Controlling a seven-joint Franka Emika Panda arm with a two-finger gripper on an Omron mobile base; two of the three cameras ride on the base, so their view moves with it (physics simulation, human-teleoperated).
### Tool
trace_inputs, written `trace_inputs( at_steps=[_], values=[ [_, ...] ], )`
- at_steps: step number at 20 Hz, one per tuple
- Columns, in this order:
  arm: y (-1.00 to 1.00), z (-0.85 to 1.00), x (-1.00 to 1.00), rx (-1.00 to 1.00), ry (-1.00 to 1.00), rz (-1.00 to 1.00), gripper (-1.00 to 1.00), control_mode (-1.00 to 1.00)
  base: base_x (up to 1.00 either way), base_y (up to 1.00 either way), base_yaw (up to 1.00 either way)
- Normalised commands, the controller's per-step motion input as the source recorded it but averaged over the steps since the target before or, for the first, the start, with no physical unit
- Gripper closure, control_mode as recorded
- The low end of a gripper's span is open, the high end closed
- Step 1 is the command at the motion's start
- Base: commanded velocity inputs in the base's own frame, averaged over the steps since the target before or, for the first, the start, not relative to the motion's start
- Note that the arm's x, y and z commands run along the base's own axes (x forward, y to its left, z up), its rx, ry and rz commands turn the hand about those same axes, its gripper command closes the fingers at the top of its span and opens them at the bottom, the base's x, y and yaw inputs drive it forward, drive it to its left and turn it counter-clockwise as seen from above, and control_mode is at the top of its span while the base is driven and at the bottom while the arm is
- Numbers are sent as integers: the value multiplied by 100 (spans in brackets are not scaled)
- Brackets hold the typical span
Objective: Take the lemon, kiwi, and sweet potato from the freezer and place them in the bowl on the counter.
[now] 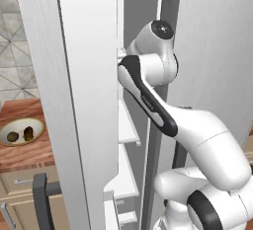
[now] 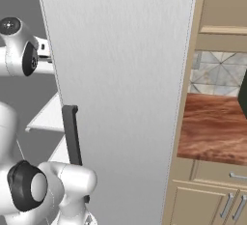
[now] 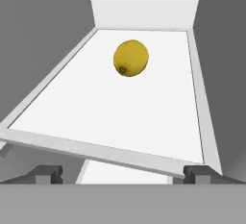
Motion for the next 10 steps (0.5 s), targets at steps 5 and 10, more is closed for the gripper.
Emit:
trace_inputs(
  at_steps=[5,10],
  values=[
    [33,-4,63,0,0,-7,-100,-100,0,0,0],
    [35,0,36,0,0,-4,-100,-100,0,0,0]
  ],
)
